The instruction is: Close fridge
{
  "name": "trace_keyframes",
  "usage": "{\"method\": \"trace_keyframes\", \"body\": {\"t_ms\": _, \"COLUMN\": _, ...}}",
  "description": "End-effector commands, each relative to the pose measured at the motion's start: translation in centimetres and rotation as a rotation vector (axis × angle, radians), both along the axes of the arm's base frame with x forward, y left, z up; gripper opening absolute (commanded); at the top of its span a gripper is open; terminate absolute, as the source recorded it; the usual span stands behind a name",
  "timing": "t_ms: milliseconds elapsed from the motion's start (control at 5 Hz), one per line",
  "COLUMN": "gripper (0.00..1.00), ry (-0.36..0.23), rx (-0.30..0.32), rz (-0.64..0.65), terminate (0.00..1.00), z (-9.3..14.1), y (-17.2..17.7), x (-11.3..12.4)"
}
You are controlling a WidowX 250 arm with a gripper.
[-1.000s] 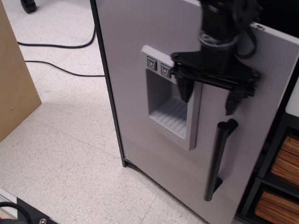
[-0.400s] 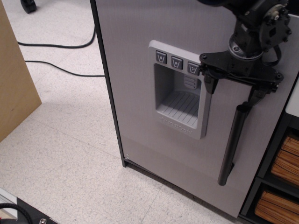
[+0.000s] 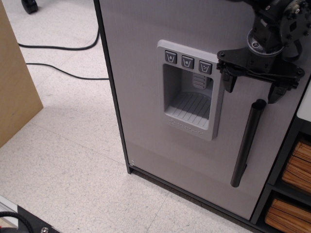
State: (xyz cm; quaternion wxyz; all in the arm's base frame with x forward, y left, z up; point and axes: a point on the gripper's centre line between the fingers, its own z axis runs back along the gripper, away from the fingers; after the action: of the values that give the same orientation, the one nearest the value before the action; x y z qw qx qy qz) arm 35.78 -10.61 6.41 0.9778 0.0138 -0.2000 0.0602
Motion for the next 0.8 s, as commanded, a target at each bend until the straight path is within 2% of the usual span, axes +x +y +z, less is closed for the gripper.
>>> {"method": "trace_keyframes", "body": {"t_ms": 0, "gripper": 1.00, "ry": -0.004, "rx": -0.017, "rz": -0.012, "terminate": 0.00, "z": 2.8, "y": 0.7, "x": -1.4}}
{"method": "trace_keyframes", "body": {"t_ms": 200, "gripper": 1.00, "ry": 0.036, "rx": -0.002, "rz": -0.028, "terminate": 0.00, "z": 3.1, "y": 1.2, "x": -4.2}}
{"method": "trace_keyframes", "body": {"t_ms": 400, "gripper": 1.00, "ry": 0.155, "rx": -0.011, "rz": -0.024, "terminate": 0.00, "z": 3.1, "y": 1.9, "x": -6.5}}
{"method": "trace_keyframes", "body": {"t_ms": 600, "gripper": 1.00, "ry": 0.155, "rx": -0.011, "rz": -0.024, "terminate": 0.00, "z": 3.1, "y": 1.9, "x": -6.5}}
